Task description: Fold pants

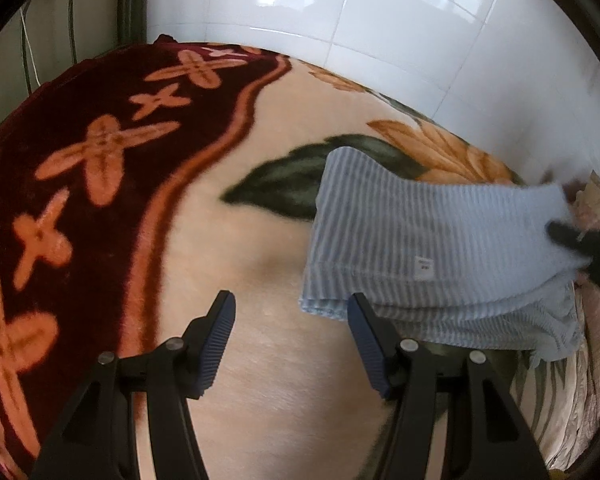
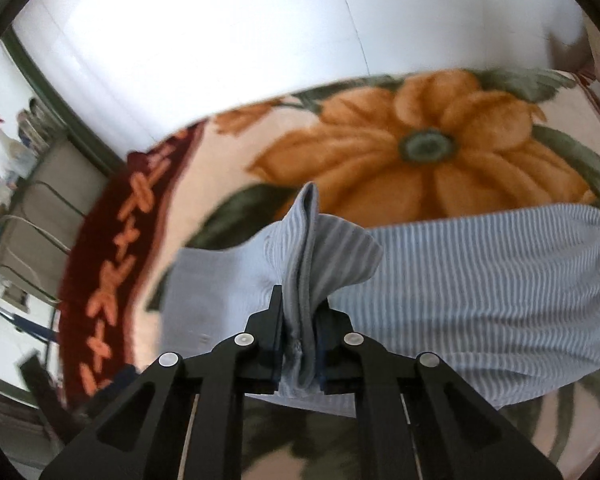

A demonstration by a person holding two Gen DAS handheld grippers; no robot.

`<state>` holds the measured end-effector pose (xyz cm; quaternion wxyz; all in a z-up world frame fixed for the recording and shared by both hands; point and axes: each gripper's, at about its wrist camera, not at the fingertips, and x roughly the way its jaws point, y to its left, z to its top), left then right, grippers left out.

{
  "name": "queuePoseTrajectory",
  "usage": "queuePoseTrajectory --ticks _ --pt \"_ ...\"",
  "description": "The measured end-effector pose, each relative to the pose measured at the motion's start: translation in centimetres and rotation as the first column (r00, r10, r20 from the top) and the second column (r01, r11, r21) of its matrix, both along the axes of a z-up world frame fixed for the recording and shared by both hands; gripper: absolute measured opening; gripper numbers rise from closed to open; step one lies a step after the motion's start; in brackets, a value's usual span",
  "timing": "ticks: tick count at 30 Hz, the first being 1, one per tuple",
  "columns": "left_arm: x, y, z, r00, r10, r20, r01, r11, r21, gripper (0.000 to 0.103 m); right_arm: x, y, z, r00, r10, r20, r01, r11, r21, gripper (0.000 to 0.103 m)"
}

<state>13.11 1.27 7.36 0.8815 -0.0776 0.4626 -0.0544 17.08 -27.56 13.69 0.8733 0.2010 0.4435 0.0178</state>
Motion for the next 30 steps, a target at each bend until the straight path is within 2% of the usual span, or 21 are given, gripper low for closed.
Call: queuePoseTrajectory --ticks 4,11,18,21,24,30 --pt "-0.2 -0.2 0.5 1.000 -0.014 0.013 0.014 1.000 0.007 0.061 -0.5 -1.3 2.6 1.000 0.001 0.013 -0.002 0.999 0.040 0.013" --pt "-0.4 -0.7 1.2 0.999 -0.026 0.019 0.026 1.000 0.005 0.061 -1.8 -4.8 5.9 0.999 -0.043 0.032 0.044 0.999 -0.028 0.013" --pt "-0.3 -2.4 1.8 0.997 -0.067 0.034 0.066 0.997 0.028 0.061 -3.8 -10.5 8.2 0.990 -0.130 0.050 0.134 0.987 -0.093 0.013" --pt "0.1 -3.2 2.0 0.996 -0.086 0.038 0.085 0.996 0.028 0.061 -4.8 -12.5 8.3 0.984 -0.171 0.048 0.176 0.973 -0.149 0.013" --pt "0.4 -4.7 2.1 0.992 -0.118 0.040 0.116 0.992 0.043 0.061 -5.6 -14.7 7.6 0.977 -0.210 0.035 0.213 0.963 -0.166 0.013" --pt "1.3 -7.3 2.0 0.984 -0.173 0.041 0.170 0.984 0.054 0.061 -6.5 -18.8 3.8 0.962 -0.270 -0.031 0.261 0.950 -0.174 0.013"
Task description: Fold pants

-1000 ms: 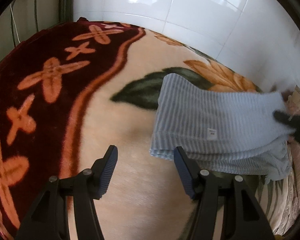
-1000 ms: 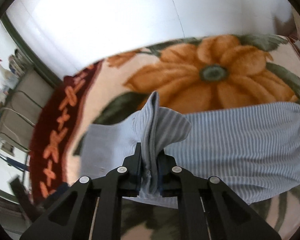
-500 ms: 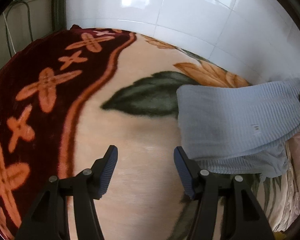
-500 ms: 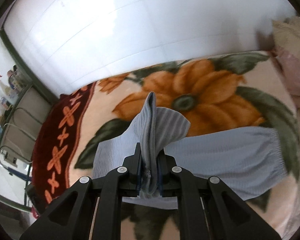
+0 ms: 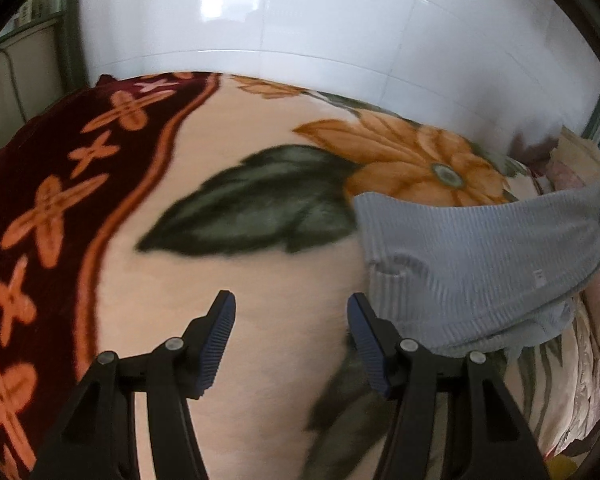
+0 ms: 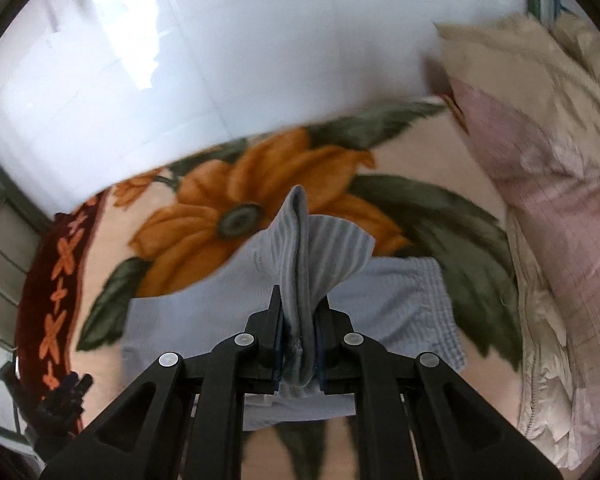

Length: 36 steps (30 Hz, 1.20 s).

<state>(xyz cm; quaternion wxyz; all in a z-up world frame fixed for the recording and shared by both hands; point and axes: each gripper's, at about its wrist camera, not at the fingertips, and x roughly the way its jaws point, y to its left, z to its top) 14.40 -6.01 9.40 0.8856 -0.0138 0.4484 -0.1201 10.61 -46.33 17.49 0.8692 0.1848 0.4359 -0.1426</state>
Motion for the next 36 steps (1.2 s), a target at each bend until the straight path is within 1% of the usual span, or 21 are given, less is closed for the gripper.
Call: queuePoseTrajectory --ticks 3,6,11,13,14,16,18,20,21,22,24,25,27,29,31,33,36 --pt "0.7 -1.7 -0.1 1.000 -0.030 0.001 0.030 1.000 0.006 0.061 -0.1 -1.6 -2.5 0.999 -0.022 -0.042 0.021 1.000 -0.008 0.013" --pt "1.3 -3.1 -0.5 0.998 -0.061 0.000 0.061 0.998 0.006 0.061 -0.1 -3.0 -5.4 0.996 -0.040 -0.076 0.041 0.999 0.015 0.013" --pt "2.6 -4.5 -1.9 0.995 -0.093 -0.033 0.093 0.996 0.011 0.061 0.3 -4.2 -9.8 0.990 -0.056 -0.131 0.058 0.998 0.011 0.014" --pt "3.4 -4.7 -2.4 0.995 -0.088 -0.054 0.088 0.996 0.003 0.061 0.3 -4.6 -11.2 0.986 -0.070 -0.153 0.073 0.997 0.017 0.016" --pt "3.8 -4.7 -2.6 0.994 -0.083 -0.066 0.083 0.997 -0.008 0.061 0.3 -4.7 -11.7 0.985 -0.076 -0.156 0.080 0.997 0.019 0.019" --pt "4.3 -4.5 -3.0 0.993 -0.079 -0.093 0.074 0.996 -0.051 0.061 -0.1 -5.2 -12.2 0.984 -0.096 -0.153 0.102 0.994 0.031 0.030" --pt "4.3 -4.4 -3.4 0.990 -0.084 -0.113 0.073 0.993 -0.096 0.061 -0.8 -5.5 -11.9 0.984 -0.118 -0.130 0.124 0.991 0.043 0.034" --pt "4.3 -4.5 -4.0 0.986 -0.089 -0.137 0.073 0.990 -0.120 0.061 -1.9 -5.7 -11.1 0.985 -0.139 -0.100 0.143 0.989 0.035 0.036" --pt "4.2 -4.6 -4.4 0.984 -0.093 -0.151 0.074 0.989 -0.129 0.061 -2.5 -5.7 -10.6 0.986 -0.145 -0.087 0.148 0.989 0.030 0.040" --pt "4.0 -4.6 -4.7 0.983 -0.093 -0.158 0.073 0.989 -0.132 0.061 -3.2 -5.8 -10.2 0.986 -0.149 -0.071 0.151 0.988 0.028 0.047" --pt "3.7 -4.9 -5.0 0.984 -0.094 -0.151 0.075 0.989 -0.125 0.062 -4.7 -6.1 -9.6 0.986 -0.161 -0.049 0.163 0.986 0.034 0.054" --pt "3.5 -5.0 -5.0 0.985 -0.097 -0.143 0.080 0.990 -0.119 0.063 -5.3 -6.4 -9.4 0.984 -0.173 -0.046 0.175 0.984 0.040 0.056" --pt "3.2 -5.3 -5.0 0.983 -0.114 -0.146 0.097 0.988 -0.123 0.065 -6.6 -7.0 -9.5 0.981 -0.190 -0.043 0.193 0.979 0.065 0.059" --pt "3.1 -5.6 -5.0 0.979 -0.129 -0.157 0.106 0.983 -0.147 0.065 -7.6 -7.5 -10.0 0.977 -0.206 -0.045 0.210 0.972 0.101 0.060" --pt "3.1 -5.7 -5.1 0.979 -0.130 -0.159 0.106 0.983 -0.152 0.066 -8.4 -7.7 -10.7 0.976 -0.212 -0.055 0.218 0.966 0.141 0.060" --pt "3.0 -5.8 -5.2 0.979 -0.125 -0.161 0.101 0.983 -0.150 0.067 -8.7 -7.6 -11.7 0.974 -0.214 -0.075 0.224 0.960 0.168 0.060" --pt "3.0 -6.0 -5.4 0.978 -0.122 -0.170 0.092 0.980 -0.174 0.067 -8.4 -7.1 -13.3 0.975 -0.202 -0.092 0.218 0.946 0.240 0.060"
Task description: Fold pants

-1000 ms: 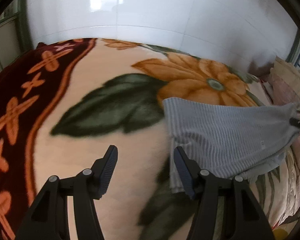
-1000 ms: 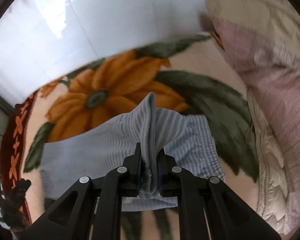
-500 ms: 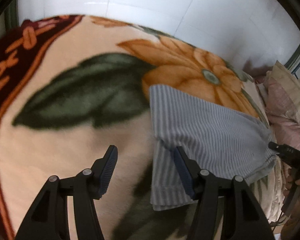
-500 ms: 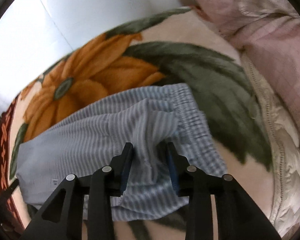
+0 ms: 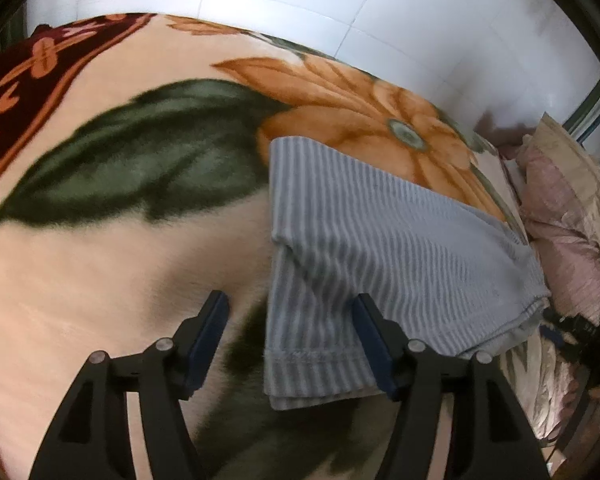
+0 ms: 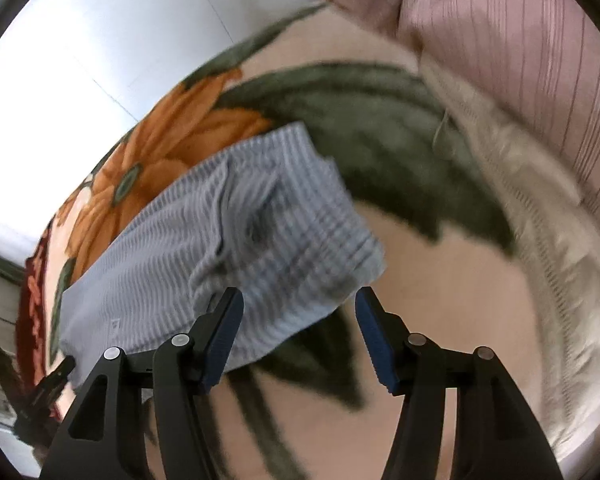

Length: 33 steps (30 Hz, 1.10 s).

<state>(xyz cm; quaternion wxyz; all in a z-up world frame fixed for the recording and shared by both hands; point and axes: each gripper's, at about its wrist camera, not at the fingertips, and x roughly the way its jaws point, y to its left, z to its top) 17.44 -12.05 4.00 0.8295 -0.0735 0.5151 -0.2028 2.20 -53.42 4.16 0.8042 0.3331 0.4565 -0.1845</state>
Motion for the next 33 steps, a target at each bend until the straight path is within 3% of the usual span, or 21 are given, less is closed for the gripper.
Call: queuePoseTrajectory --ticks 8,10,11,12,15,21,26,33 --pt "0.2 -3.0 -0.4 1.000 -0.013 0.009 0.013 1.000 0.014 0.070 2.1 1.5 -2.5 1.000 -0.023 -0.020 0.024 0.999 0.022 0.061" --pt "0.1 -3.9 -0.3 1.000 -0.014 0.026 0.013 0.999 0.048 0.061 2.1 1.5 -2.3 0.999 -0.033 0.007 0.033 0.999 0.029 0.059" --pt "0.0 -4.1 -0.3 0.999 -0.012 0.035 0.009 0.998 0.062 0.039 2.1 1.5 -2.0 0.999 -0.030 0.017 0.029 0.999 0.026 0.047" --pt "-0.1 -4.2 -0.2 0.999 -0.006 0.043 0.002 0.997 0.077 0.029 2.2 1.5 -1.9 1.000 -0.019 0.021 0.019 1.000 0.023 0.034" --pt "-0.1 -4.2 -0.1 0.999 0.007 0.048 -0.010 0.997 0.076 0.018 2.6 1.8 -1.5 0.999 0.010 0.035 -0.010 1.000 0.003 0.012" --pt "-0.9 -3.9 2.9 0.994 0.014 0.107 -0.021 0.998 0.064 0.015 1.5 1.9 1.1 0.994 0.018 0.111 -0.019 1.000 0.011 0.009" --pt "-1.9 -2.7 6.2 0.987 0.022 0.157 -0.030 0.998 0.053 0.014 0.5 3.7 4.6 0.981 0.097 0.168 -0.097 0.995 -0.008 0.009" --pt "-5.1 3.7 9.4 0.979 0.046 0.199 -0.069 0.992 0.110 0.014 -1.4 9.3 6.1 0.963 0.194 0.188 -0.203 0.979 0.030 0.009"
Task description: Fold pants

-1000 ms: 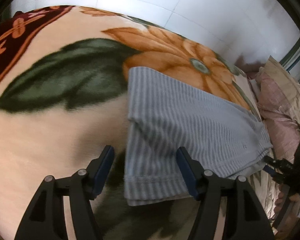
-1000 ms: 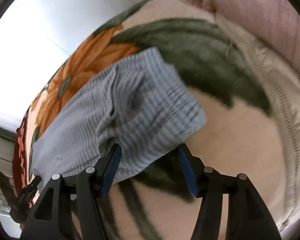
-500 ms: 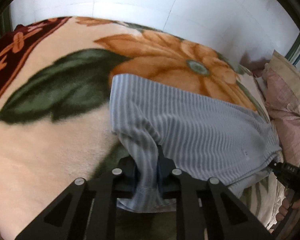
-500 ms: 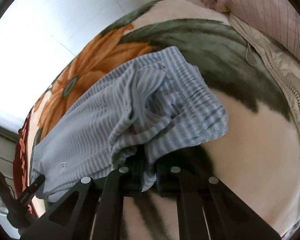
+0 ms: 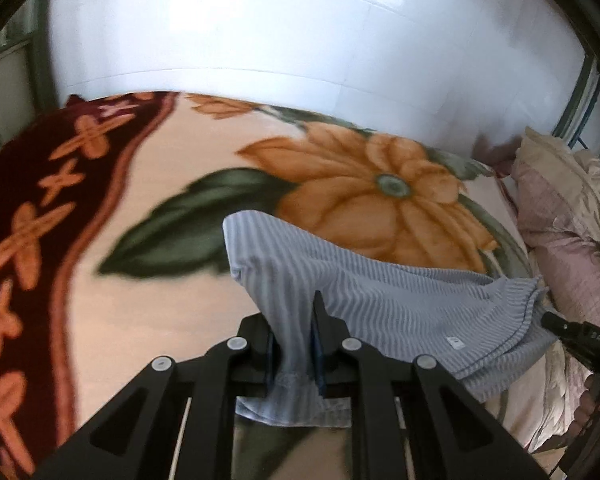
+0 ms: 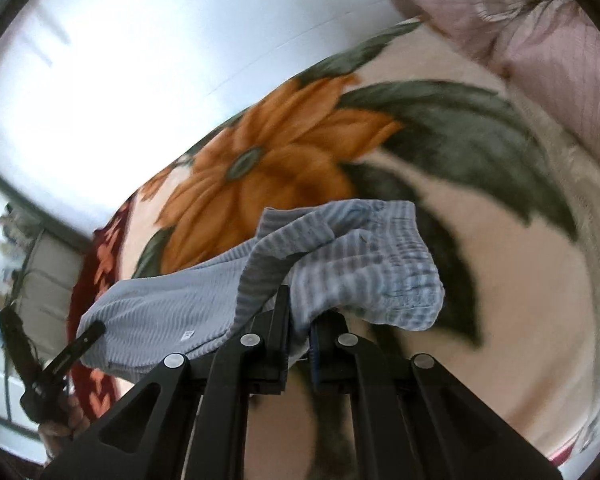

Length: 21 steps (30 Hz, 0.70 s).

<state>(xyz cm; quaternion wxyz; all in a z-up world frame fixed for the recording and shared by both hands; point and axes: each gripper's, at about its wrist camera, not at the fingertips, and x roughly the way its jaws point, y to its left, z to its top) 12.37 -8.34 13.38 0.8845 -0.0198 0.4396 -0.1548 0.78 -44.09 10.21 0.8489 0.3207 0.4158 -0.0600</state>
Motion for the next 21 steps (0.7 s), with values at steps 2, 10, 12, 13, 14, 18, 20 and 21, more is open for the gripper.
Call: queuePoseTrajectory --ticks 2,10,12,13,14,18,20,21 --pt "-1.1 2.5 0.0 1.000 0.016 -0.005 -0.016 1.000 0.026 0.014 -0.6 2.6 -0.8 0.999 0.039 -0.022 -0.038 0.999 0.023 0.009" --pt "-4.6 12.2 -3.6 0.984 0.133 -0.122 -0.123 0.989 0.087 0.015 -2.8 10.8 -5.9 0.971 0.144 -0.193 -0.145 0.989 0.009 0.009" --pt "-5.1 13.1 -5.0 0.979 0.133 -0.154 -0.120 0.989 0.092 0.015 -3.0 11.4 -7.4 0.958 0.140 -0.249 -0.144 0.990 0.001 0.010" --pt "-5.1 13.3 -5.5 0.978 0.134 -0.161 -0.120 0.988 0.095 0.016 -3.0 11.6 -7.9 0.951 0.135 -0.278 -0.143 0.990 -0.007 0.010" --pt "-5.2 13.2 -5.9 0.977 0.135 -0.166 -0.119 0.988 0.102 0.017 -3.0 11.7 -8.2 0.947 0.134 -0.293 -0.143 0.990 -0.012 0.012" --pt "-5.1 13.0 -7.0 0.977 0.141 -0.162 -0.116 0.981 0.155 0.027 -3.4 11.6 -7.6 0.940 0.125 -0.317 -0.149 0.988 -0.052 0.023" --pt "-4.9 13.0 -7.1 0.977 0.148 -0.154 -0.123 0.979 0.162 0.032 -3.8 11.1 -6.6 0.944 0.133 -0.302 -0.158 0.986 -0.060 0.024" --pt "-4.8 13.3 -7.1 0.976 0.155 -0.154 -0.130 0.978 0.162 0.034 -3.9 10.8 -5.9 0.947 0.136 -0.289 -0.161 0.985 -0.065 0.025"
